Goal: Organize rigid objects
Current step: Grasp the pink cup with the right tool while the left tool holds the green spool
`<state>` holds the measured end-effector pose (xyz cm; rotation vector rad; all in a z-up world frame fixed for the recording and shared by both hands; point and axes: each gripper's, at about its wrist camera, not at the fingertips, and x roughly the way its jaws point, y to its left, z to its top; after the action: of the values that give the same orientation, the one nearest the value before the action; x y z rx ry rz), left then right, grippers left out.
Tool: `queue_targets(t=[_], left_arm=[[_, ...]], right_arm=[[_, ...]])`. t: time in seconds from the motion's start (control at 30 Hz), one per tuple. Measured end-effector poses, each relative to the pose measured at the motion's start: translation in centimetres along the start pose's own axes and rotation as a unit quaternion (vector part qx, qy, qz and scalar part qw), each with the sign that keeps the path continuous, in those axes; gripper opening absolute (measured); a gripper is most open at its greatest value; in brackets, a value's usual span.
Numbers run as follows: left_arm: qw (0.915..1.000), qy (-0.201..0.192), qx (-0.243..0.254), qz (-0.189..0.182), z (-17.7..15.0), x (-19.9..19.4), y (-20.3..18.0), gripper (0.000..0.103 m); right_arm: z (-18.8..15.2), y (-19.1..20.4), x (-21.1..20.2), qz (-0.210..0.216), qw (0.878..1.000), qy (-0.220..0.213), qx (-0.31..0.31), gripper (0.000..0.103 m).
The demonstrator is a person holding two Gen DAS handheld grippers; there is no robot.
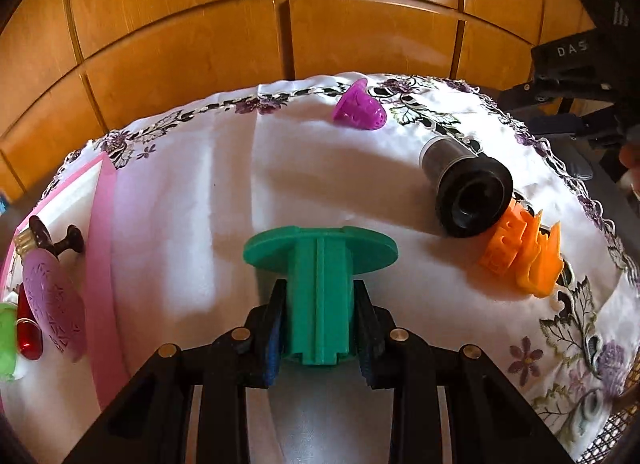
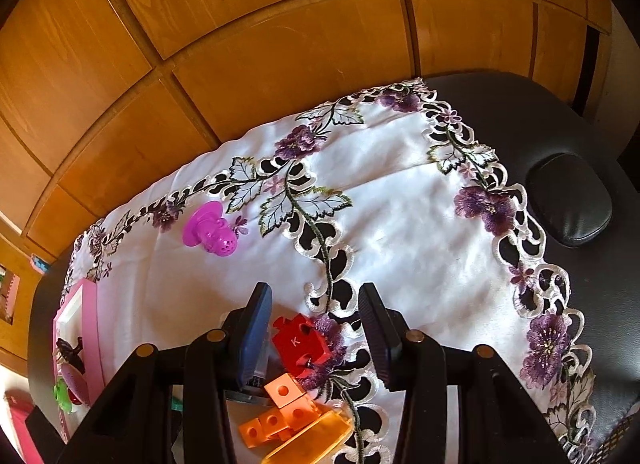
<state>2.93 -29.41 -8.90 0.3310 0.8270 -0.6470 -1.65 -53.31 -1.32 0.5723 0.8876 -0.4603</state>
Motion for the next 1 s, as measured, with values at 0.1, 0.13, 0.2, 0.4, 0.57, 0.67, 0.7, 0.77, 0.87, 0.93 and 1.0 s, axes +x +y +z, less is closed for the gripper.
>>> queue_targets(t=[0.1,0.13,0.2,0.4,0.57,0.67,0.7,0.77,0.87,0.93,1.0], left_arm=[[1.0000,-0.003,0.001,0.001,0.0,-0.1,0.0,0.030],[1.0000,-0.005,0.002,0.002,-0.1,-0.1,-0.1,0.030],[0.9999,-0.010,0.008,0.006,-0.3,-0.1,-0.3,0.030],[0.9998,-0.016,0.006,0.003,-0.5,-0.1,-0.2,0.030],[0.9998,-0.020,0.006,0.003,-0.6,-0.1,-0.1,0.030],[0.9998,-0.021,0.006,0.003,-0.6,-0.2,-0.2,0.030],[0.9997,-0.021,0.006,0.003,-0.6,-0.2,-0.2,0.030],[0.9997,-0.022,0.006,0.003,-0.6,-0.2,-0.1,0.030],[0.9997,-0.023,0.004,0.000,-0.6,-0.2,-0.1,0.030],[0.9997,-0.022,0.003,-0.001,-0.6,-0.1,-0.1,0.030],[0.9997,-0.022,0.001,-0.004,-0.6,-0.1,0.0,0.030]], right_arm=[[0.0,0.0,0.1,-0.006,1.000,0.001,-0.002,0.045],[-0.1,0.0,0.2,-0.006,1.000,0.003,-0.002,0.045],[-0.1,0.1,0.3,-0.007,1.000,0.005,-0.003,0.045],[-0.1,0.1,0.6,-0.009,1.000,0.009,-0.004,0.045],[-0.2,0.2,0.6,-0.004,1.000,0.010,-0.004,0.045],[-0.2,0.3,0.6,0.003,1.000,0.013,-0.003,0.045],[-0.2,0.3,0.7,0.005,1.000,0.014,-0.004,0.045],[-0.3,0.5,0.8,0.010,1.000,0.017,-0.005,0.045],[-0.6,1.0,1.1,0.026,0.999,0.026,-0.013,0.045],[-0.9,1.9,1.6,0.035,0.998,0.039,-0.029,0.045],[-1.1,3.1,2.2,0.046,0.996,0.052,-0.054,0.045]])
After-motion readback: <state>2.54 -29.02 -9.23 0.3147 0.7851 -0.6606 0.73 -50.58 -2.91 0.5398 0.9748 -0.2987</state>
